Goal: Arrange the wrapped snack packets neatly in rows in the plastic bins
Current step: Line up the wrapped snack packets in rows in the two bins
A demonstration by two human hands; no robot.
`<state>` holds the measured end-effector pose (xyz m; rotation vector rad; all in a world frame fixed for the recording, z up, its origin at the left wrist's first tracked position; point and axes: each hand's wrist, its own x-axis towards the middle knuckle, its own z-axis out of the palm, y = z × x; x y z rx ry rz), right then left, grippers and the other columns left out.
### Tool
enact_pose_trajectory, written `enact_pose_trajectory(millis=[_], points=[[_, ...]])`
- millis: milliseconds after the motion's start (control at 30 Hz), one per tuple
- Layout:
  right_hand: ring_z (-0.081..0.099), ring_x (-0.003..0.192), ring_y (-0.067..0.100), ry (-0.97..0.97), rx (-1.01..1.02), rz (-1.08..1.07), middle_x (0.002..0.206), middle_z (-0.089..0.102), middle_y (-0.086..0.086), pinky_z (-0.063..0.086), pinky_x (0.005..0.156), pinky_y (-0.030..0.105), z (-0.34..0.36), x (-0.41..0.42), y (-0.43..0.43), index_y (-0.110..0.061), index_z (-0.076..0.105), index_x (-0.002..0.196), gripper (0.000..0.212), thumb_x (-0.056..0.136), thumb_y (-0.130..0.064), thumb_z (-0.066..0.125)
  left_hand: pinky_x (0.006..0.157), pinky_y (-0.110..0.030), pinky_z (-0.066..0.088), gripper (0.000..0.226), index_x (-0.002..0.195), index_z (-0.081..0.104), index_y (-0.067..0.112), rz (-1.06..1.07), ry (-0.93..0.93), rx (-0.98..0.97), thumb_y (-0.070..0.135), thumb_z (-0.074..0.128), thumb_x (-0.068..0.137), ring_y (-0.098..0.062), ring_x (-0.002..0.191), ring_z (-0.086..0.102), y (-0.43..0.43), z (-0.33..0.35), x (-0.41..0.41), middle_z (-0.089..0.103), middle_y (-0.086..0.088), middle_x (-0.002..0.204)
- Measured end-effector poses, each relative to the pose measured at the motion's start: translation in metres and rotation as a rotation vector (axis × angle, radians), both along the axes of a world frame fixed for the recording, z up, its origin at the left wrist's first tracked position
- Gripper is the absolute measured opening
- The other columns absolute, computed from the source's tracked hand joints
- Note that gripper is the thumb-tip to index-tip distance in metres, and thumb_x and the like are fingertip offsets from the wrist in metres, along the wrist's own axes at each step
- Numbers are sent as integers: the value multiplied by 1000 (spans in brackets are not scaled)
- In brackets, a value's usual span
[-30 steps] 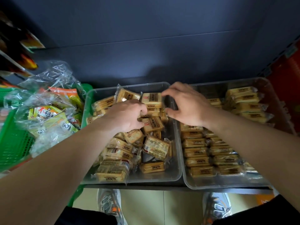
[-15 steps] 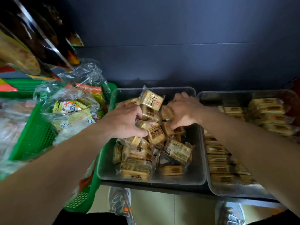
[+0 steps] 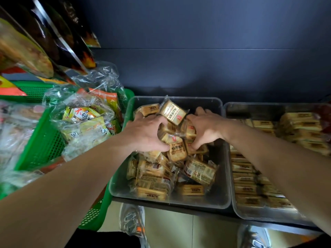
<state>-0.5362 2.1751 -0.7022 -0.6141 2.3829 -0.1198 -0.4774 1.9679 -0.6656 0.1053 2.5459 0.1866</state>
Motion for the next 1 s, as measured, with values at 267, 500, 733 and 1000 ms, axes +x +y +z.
enact_pose_trajectory(millis=[267, 500, 733, 1000], points=[[34, 122, 19, -111, -191, -59, 130, 37, -6, 44, 100, 43, -5, 11, 2, -33, 34, 131, 92, 60, -47, 91, 112, -49, 35, 99, 143, 21, 42, 13, -90, 16, 71, 77, 66, -28, 141, 24, -3, -13, 10, 27, 2, 147], [39, 136, 26, -255, -104, 25, 153, 44, -1, 38, 112, 49, -9, 21, 4, -42, -1, 156, 141, 54, -39, 97, 85, -33, 49, 92, 148, 26, 43, -20, -86, 9, 57, 79, 74, -16, 103, 55, -9, 0, 7, 56, 6, 130], [48, 120, 20, -128, -87, 49, 138, 46, -3, 46, 98, 38, 1, 25, 5, -30, 25, 150, 119, 56, -41, 96, 113, -46, 37, 83, 139, 40, 33, 25, -135, -59, 68, 75, 72, -24, 142, 30, -22, 12, 25, 29, 3, 150], [59, 104, 17, -5, -159, 28, 123, 61, -7, 52, 90, 40, 19, 40, 11, -31, 37, 139, 94, 64, -41, 93, 106, -33, 37, 67, 133, 49, 33, 201, -98, 138, 44, 84, 76, -13, 125, 41, -41, 21, 45, 34, 8, 137]])
